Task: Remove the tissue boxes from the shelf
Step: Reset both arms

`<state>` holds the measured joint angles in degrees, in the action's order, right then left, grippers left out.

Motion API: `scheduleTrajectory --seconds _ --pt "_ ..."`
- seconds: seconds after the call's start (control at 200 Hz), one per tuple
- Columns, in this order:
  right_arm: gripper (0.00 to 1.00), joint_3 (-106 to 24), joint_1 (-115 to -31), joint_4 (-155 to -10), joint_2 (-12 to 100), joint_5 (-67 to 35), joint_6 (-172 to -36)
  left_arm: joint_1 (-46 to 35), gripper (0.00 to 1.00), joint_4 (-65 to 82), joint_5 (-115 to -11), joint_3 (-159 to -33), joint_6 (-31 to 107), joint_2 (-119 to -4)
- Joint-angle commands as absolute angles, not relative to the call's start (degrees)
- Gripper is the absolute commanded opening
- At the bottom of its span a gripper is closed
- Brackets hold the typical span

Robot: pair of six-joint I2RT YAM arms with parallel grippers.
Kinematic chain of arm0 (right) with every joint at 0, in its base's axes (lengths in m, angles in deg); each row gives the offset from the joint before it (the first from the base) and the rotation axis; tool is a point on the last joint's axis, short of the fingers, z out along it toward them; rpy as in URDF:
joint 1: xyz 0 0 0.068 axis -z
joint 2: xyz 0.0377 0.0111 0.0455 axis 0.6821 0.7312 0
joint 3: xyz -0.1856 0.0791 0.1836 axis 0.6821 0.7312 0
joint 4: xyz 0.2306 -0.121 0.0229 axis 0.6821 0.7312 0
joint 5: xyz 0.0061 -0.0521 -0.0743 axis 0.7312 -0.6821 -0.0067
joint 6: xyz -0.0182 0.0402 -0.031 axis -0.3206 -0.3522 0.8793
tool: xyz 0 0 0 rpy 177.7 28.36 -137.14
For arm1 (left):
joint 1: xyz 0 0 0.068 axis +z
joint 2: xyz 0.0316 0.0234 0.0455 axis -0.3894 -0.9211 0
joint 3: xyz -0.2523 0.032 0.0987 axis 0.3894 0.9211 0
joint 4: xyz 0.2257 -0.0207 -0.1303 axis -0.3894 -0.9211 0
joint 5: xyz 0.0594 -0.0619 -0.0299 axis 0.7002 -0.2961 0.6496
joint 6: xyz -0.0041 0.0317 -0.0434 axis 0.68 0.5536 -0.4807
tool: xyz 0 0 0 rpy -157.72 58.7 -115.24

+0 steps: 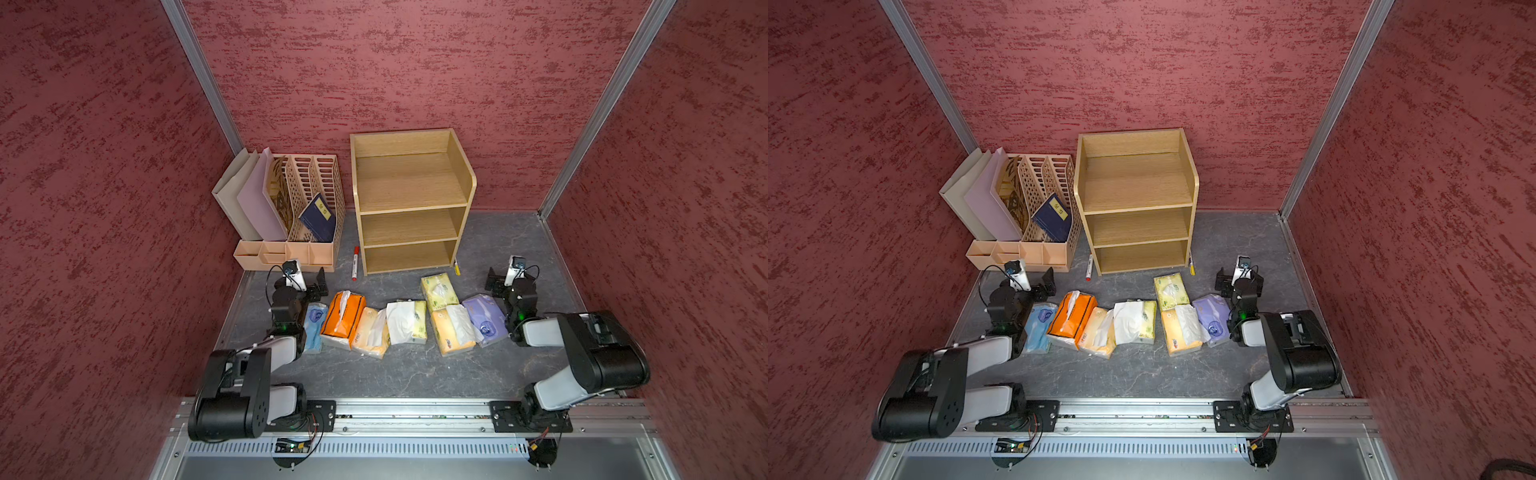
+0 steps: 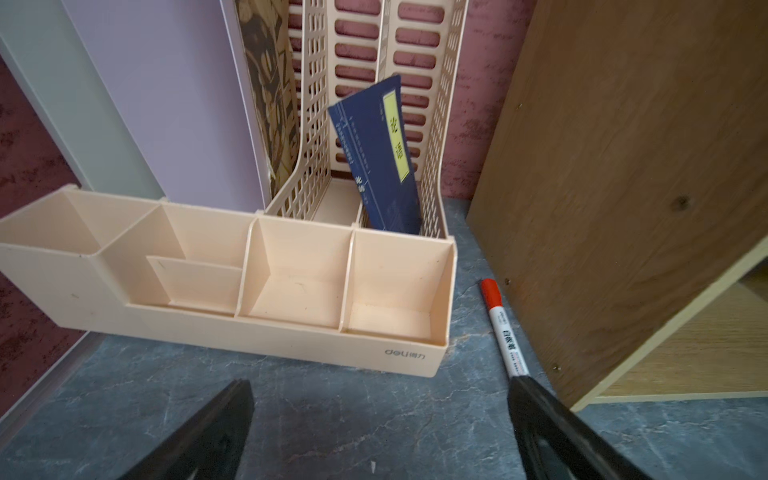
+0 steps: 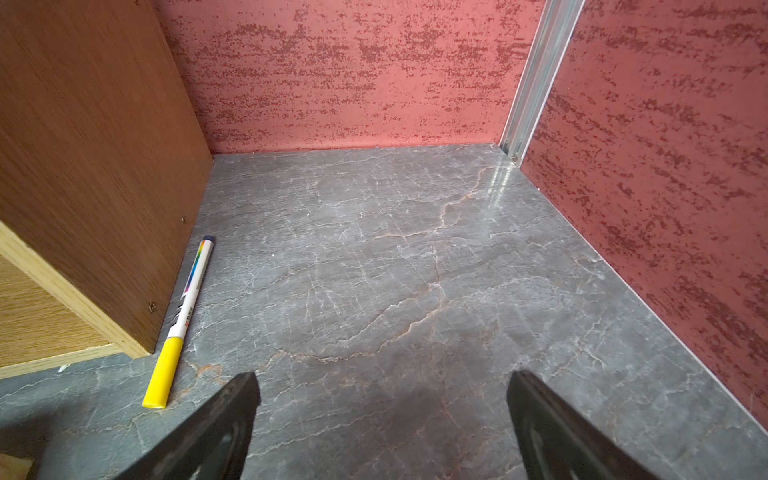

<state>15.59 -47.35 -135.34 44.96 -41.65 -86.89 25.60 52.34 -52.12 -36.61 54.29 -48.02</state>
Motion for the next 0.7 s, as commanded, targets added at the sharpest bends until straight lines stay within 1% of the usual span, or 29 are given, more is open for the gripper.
scheduleTrajectory --seconds 0.0,0.065,0.12,0.24,0.296,0.351,0.426,0.456,0.486,0.541,0.586,0.636,0.671,0.696 --pt "0.98 14.50 -46.94 -137.20 45.09 -40.92 -86.55 26.09 1.00 44.61 -55.27 -37.61 59.64 -43.28" --pt "0.98 14.49 -46.88 -137.20 45.14 -40.98 -86.55 27.02 1.00 48.57 -51.23 -35.36 58.51 -44.17" --pt "0.98 14.42 -46.90 -137.19 45.14 -40.93 -86.55 28.90 1.00 51.09 -50.76 -34.47 55.54 -44.76" --pt "0.98 14.49 -46.88 -137.19 45.11 -40.92 -86.55 31.50 1.00 62.24 -55.70 -34.35 48.40 -52.05" --pt "0.98 14.48 -46.88 -137.21 45.09 -40.98 -86.55 31.32 1.00 63.22 -59.28 -36.20 49.93 -56.45" --pt "0.98 14.54 -46.83 -137.28 45.05 -40.88 -86.55 30.44 1.00 65.04 -59.19 -37.33 50.88 -60.88" --pt "0.98 14.43 -46.87 -137.20 45.13 -41.00 -86.55 29.97 1.00 73.30 -60.14 -37.06 51.62 -67.71" --pt "0.98 14.50 -46.88 -137.23 45.10 -40.95 -86.46 30.20 1.00 69.87 -61.28 -37.46 51.89 -66.32" --pt "0.98 14.59 -46.88 -137.28 45.12 -40.99 -86.55 29.88 1.00 64.62 -59.94 -39.01 51.97 -65.07" --pt "0.98 14.59 -46.88 -137.31 45.06 -40.87 -86.53 28.98 1.00 64.44 -59.43 -40.75 52.78 -66.69" --pt "0.98 14.59 -46.87 -137.36 45.07 -40.98 -86.54 28.22 1.00 57.20 -58.86 -43.28 53.51 -65.53" --pt "0.98 14.57 -46.88 -137.37 45.13 -40.92 -86.55 25.76 1.00 57.94 -55.01 -43.96 55.54 -66.37" --pt "0.98 14.58 -46.86 -137.37 45.09 -40.98 -86.53 25.18 1.00 54.96 -55.03 -44.94 56.21 -65.76" --pt "0.98 14.58 -46.88 -137.37 45.09 -40.92 -86.55 25.03 1.00 55.85 -54.96 -44.65 56.35 -66.09"
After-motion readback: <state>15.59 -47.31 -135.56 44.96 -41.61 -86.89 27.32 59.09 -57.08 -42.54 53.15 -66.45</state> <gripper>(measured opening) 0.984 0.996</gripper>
